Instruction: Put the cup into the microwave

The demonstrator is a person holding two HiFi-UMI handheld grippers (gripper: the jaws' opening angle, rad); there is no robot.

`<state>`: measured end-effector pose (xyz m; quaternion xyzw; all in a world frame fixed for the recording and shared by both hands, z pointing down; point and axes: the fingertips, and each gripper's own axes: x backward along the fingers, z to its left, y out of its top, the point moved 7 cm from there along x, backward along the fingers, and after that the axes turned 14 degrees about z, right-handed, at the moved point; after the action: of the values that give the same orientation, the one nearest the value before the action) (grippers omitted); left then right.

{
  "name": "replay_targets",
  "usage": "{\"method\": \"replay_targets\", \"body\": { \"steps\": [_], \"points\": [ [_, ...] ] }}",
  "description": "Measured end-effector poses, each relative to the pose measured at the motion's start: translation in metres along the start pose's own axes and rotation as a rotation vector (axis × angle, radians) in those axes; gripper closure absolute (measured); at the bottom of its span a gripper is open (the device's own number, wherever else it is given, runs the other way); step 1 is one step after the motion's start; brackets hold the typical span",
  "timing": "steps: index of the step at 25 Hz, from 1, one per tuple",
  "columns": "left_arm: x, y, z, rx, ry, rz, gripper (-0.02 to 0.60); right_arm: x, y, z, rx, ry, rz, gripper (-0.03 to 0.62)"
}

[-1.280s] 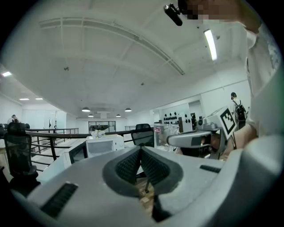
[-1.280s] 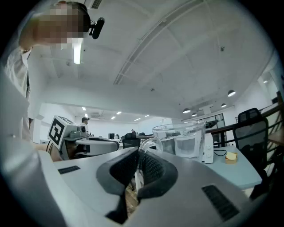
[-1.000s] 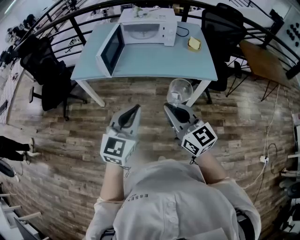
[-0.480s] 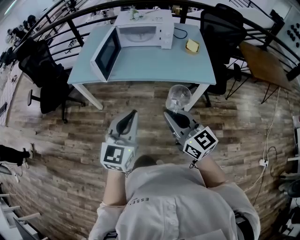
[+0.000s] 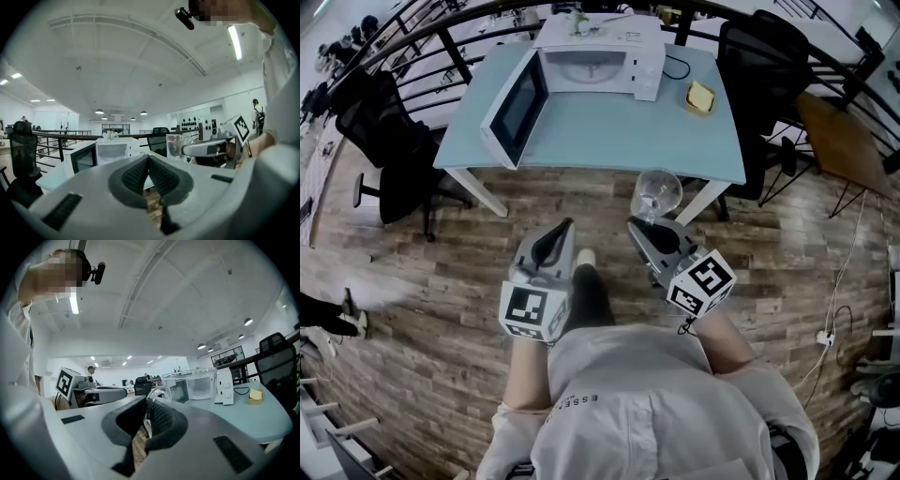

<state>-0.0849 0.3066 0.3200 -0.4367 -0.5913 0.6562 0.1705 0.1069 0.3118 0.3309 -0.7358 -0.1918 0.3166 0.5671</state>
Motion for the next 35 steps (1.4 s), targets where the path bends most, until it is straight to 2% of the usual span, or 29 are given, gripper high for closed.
{"method": "replay_targets", "body": {
  "steps": [6,13,19,26,35],
  "points": [
    [-0.064,0.02,0.059,-0.012,-0.051,0.006,0.58,-0.062,0.027,-0.051,-0.005,-0.026,0.009,0.576],
    [-0.147,0.055,0.154,-0.004,-0.105,-0.002,0.58,-0.148,0.069,-0.128,-0.037,-0.087,0.037,0.576],
    [-0.207,0.076,0.228,-0.017,-0.136,-0.018,0.58,-0.216,0.097,-0.177,-0.048,-0.127,0.031,0.576],
    [-0.264,0.082,0.268,0.0,-0.17,0.021,0.58,-0.265,0.104,-0.228,-0.085,-0.129,0.065,0.576],
    [-0.313,0.089,0.29,0.013,-0.134,0.041,0.58,-0.308,0.107,-0.285,-0.098,-0.043,0.107,0.576]
  ]
}}
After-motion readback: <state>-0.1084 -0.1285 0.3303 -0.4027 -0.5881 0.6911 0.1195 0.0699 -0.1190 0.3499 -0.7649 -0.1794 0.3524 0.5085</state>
